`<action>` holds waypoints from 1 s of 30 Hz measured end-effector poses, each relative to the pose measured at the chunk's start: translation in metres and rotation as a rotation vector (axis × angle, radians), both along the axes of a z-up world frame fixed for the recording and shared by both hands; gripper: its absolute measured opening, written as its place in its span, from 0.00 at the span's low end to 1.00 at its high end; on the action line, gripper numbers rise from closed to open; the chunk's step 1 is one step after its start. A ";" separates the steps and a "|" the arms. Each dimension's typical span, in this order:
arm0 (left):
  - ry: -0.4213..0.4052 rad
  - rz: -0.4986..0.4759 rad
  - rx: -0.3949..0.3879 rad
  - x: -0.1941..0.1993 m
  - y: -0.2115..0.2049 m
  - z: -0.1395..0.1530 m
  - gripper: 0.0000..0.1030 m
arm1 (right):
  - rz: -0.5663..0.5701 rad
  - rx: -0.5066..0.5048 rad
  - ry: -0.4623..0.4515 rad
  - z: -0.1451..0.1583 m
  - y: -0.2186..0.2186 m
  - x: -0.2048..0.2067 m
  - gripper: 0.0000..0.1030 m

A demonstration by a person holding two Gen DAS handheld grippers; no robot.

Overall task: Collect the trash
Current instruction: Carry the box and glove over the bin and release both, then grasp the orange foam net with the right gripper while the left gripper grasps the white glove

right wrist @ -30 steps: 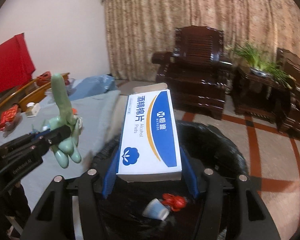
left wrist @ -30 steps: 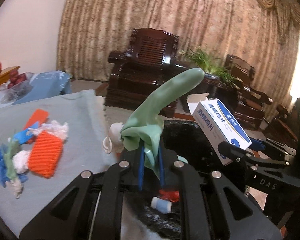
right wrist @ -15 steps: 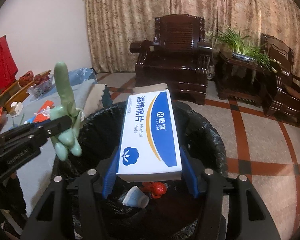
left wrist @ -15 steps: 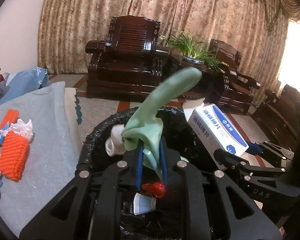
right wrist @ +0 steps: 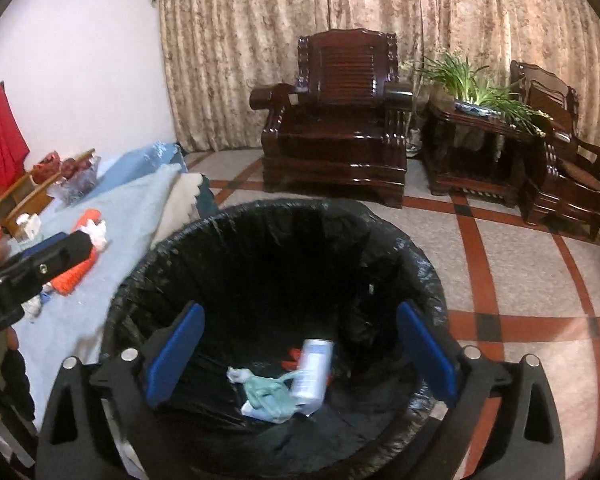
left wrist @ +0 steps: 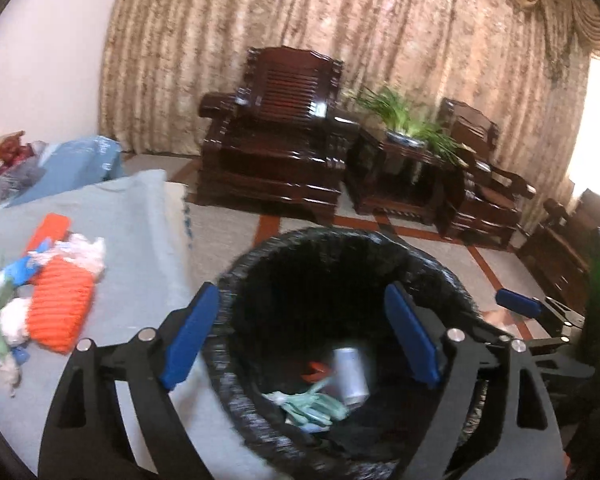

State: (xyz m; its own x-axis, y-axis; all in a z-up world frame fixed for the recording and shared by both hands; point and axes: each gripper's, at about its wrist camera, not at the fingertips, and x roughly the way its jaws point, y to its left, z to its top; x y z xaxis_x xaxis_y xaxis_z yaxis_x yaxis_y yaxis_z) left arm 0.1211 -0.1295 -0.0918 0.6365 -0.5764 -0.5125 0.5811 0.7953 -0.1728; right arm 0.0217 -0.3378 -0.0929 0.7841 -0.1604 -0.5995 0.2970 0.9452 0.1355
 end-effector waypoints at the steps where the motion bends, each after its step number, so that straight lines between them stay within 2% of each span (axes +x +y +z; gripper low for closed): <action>1: -0.007 0.027 0.001 0.000 0.009 0.003 0.84 | 0.010 0.003 -0.009 0.003 0.004 0.002 0.93; 7: -0.046 0.182 0.022 0.001 0.067 0.017 0.89 | 0.099 0.003 -0.062 0.019 0.039 0.018 0.94; 19: -0.049 0.492 0.080 0.004 0.187 0.021 0.89 | 0.340 -0.035 -0.139 0.037 0.135 0.077 0.94; 23: -0.040 0.562 0.098 0.008 0.214 0.015 0.89 | 0.399 -0.036 -0.140 0.032 0.168 0.099 0.94; 25: -0.028 0.589 0.100 0.010 0.226 0.009 0.84 | 0.424 -0.034 -0.136 0.029 0.181 0.108 0.94; 26: -0.020 0.597 0.101 0.013 0.231 0.007 0.81 | 0.432 -0.037 -0.135 0.026 0.187 0.111 0.94; 30: 0.007 0.622 0.111 0.022 0.241 -0.008 0.80 | 0.461 -0.035 -0.105 0.012 0.212 0.133 0.93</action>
